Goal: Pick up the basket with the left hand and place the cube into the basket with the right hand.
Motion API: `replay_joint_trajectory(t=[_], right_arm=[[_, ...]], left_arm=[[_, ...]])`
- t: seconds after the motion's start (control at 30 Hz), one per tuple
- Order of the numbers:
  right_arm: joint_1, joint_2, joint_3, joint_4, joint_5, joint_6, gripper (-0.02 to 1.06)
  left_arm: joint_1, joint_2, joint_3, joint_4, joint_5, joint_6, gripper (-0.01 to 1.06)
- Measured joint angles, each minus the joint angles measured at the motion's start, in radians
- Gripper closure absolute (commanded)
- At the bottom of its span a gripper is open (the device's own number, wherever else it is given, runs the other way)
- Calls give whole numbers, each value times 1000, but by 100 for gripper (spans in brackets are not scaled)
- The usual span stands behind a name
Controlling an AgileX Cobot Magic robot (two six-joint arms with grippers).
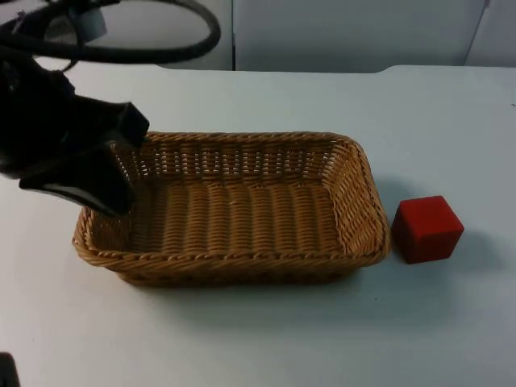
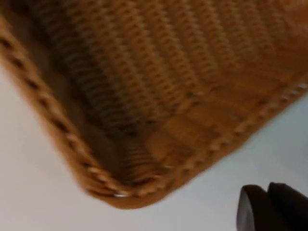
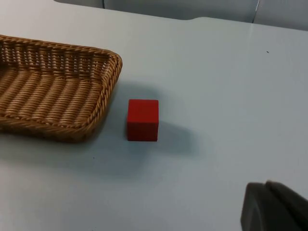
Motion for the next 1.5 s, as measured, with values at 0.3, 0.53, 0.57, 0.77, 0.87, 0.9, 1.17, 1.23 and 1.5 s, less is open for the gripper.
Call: replay_joint_trajectory(t=[0.3,0.53,0.57,0.77,0.87,0.9,1.17,1.23,1.5], right_arm=[[0,0,0,0,0,0,105],[0,0,0,0,0,0,105],[0,0,0,0,0,0,105],[0,0,0,0,0,0,105],[0,0,0,0,0,0,105],[0,0,0,0,0,0,105],[0,0,0,0,0,0,105],[0,0,0,0,0,0,105],[0,0,0,0,0,0,105]], left_arm=[[0,64,0,271,-173,-317,45],[0,156,-6,282,-246,-332,45],[0,173,-6,284,-256,-332,45],[0,261,-8,286,-304,-326,69],[-2,284,-10,283,-316,-317,105],[-2,286,-12,277,-329,-319,105],[-2,250,-11,298,-325,-315,105],[7,209,-11,313,-315,-312,105],[109,56,-11,328,-200,-307,105]])
